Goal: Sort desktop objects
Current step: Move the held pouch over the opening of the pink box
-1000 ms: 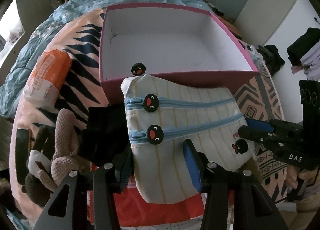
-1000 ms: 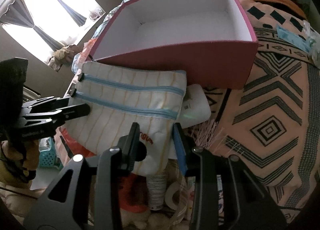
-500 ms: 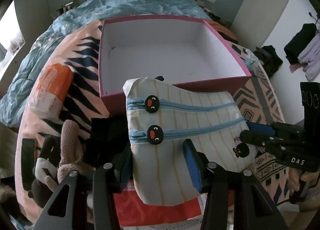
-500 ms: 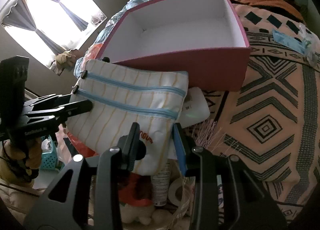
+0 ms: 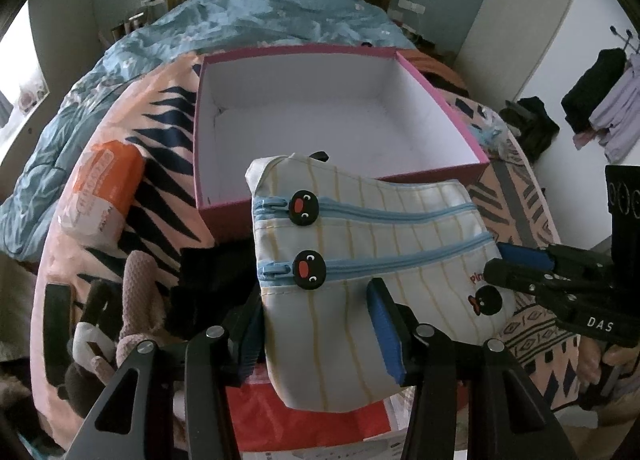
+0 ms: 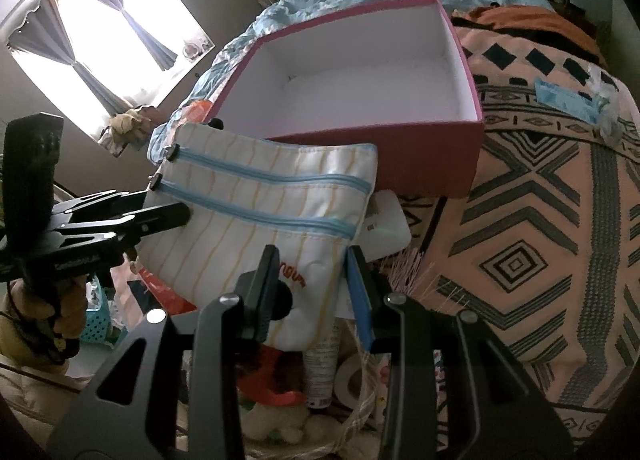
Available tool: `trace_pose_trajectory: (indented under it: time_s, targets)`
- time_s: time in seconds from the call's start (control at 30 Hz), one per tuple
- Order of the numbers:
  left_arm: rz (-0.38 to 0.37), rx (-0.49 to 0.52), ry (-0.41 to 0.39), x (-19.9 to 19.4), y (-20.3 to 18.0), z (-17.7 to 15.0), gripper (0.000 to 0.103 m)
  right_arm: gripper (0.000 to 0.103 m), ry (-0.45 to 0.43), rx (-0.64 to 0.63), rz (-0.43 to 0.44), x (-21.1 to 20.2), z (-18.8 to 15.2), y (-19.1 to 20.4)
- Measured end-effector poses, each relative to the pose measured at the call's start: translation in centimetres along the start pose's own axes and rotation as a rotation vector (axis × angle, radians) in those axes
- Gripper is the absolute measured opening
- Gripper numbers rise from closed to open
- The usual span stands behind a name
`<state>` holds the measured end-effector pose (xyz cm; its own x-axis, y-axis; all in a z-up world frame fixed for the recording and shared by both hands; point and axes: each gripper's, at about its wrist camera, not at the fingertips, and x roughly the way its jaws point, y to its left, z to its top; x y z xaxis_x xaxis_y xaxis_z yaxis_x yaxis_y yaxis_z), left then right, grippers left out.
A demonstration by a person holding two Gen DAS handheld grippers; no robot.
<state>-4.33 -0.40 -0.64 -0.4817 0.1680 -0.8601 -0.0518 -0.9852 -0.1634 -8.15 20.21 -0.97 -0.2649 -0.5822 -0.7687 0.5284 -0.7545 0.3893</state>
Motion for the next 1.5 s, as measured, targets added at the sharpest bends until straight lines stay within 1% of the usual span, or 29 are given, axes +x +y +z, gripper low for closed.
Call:
trace_pose_trajectory:
  time_s: [0.43, 0.6, 0.7, 1.07, 1.27, 1.5]
  targets:
    - [-0.035, -0.011, -0.068, -2.2, -0.1, 1.5, 0.049, 0.037, -0.085, -0.053, -0.023, -3.2, 1.8, 1.5]
    - [-0.033, -0.009, -0.099, -2.9, 0.0, 2.4, 0.049, 0.037, -0.115, -0.083, -0.035, -4.0, 2.7, 2.2]
    - [-0.028, -0.006, -0.117, -3.2, 0.1, 2.9, 0.051, 0.037, -0.130, -0.094, -0.035, -4.3, 3.2, 2.5]
    - [-0.022, 0.005, -0.172, -4.0, 0.4, 4.9, 0.051, 0.037, -0.167, -0.134, -0.053, -4.7, 5.4, 3.0]
    - [-0.025, 0.003, -0.185, -4.1, 0.6, 5.7, 0.051, 0.037, -0.178, -0.157, -0.071, -5.0, 6.4, 3.3]
    - [-0.015, 0.006, -0.205, -4.3, 0.5, 6.8, 0.051, 0.037, -0.198, -0.172, -0.071, -5.3, 7.4, 3.4]
